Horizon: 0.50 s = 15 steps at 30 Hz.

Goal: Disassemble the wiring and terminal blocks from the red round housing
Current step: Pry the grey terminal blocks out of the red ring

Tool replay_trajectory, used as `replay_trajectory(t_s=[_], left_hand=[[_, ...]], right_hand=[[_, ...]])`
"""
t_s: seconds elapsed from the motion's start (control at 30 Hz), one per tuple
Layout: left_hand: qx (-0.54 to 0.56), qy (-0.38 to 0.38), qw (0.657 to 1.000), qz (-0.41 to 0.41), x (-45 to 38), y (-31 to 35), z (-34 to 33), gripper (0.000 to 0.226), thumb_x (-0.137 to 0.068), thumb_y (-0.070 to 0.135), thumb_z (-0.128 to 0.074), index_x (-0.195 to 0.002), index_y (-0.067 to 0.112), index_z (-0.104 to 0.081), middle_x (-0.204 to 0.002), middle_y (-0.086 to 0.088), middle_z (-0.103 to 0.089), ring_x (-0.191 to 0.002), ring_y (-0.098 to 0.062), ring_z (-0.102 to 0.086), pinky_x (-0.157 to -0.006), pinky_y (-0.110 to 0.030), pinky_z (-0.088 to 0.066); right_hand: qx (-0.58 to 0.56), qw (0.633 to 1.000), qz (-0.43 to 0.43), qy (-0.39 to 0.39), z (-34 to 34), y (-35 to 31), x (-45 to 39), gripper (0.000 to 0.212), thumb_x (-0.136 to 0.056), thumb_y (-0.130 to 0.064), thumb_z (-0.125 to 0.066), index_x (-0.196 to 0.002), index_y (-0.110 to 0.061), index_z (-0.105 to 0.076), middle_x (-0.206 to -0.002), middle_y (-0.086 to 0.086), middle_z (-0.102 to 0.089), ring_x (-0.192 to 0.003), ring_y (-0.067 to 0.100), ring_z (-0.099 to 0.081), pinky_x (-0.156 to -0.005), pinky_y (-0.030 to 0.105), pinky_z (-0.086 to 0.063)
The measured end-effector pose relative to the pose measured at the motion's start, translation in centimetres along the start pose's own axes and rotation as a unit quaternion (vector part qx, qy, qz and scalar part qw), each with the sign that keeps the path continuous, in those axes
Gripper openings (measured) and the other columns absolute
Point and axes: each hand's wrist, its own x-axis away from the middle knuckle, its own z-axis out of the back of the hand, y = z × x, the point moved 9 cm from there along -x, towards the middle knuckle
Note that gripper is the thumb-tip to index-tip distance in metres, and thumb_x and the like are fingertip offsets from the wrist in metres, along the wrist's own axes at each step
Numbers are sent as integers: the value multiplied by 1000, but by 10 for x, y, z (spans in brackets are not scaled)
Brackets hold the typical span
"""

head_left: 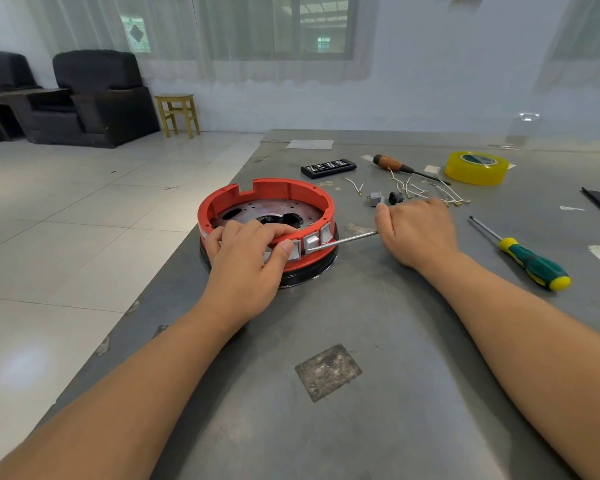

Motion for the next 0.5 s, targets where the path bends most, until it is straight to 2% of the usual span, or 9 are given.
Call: replay_trajectory(t_s=[0.1,0.23,0.3,0.5], left_hand=[[1,-1,1000,-3,0,-1,0,44,-100,47,-37,-129,36,-67,-108,17,-55,-119,-12,-39,-103,-28,-12],[4,7,1000,-13,-1,1,1,48,-99,47,-39,-138,34,-64,-113,18,-55,-115,-6,-35,-103,-26,-11],[1,8,1000,-16,-1,1,1,47,-99,47,-39,-137,34,-64,-113,16,-58,-116,-9,-38,-103,-26,-11],[-11,0,1000,-11,-1,0,0,47,-100,49,-37,-135,35,-66,-113,15,-57,-123,-15,-42,-106,-30,-12]], right_hand=[[-16,1000,-4,8,-2,-3,-8,59,-102,-35,-23,-56,-14,-53,-60,6,-60,-66,31,-56,-77,39,-35],[-38,999,-2,15,-4,-5,-13,50,-105,-28,-35,-58,-16,-48,-65,8,-63,-70,32,-57,-81,41,-40],[-42,999,2,12,-6,-7,-14,50,-106,-28,-35,-59,-15,-46,-67,9,-64,-72,33,-58,-83,42,-40],[-37,999,1,18,-1,-5,-7,60,-103,-38,-21,-56,-17,-51,-60,5,-59,-68,31,-58,-80,40,-38]])
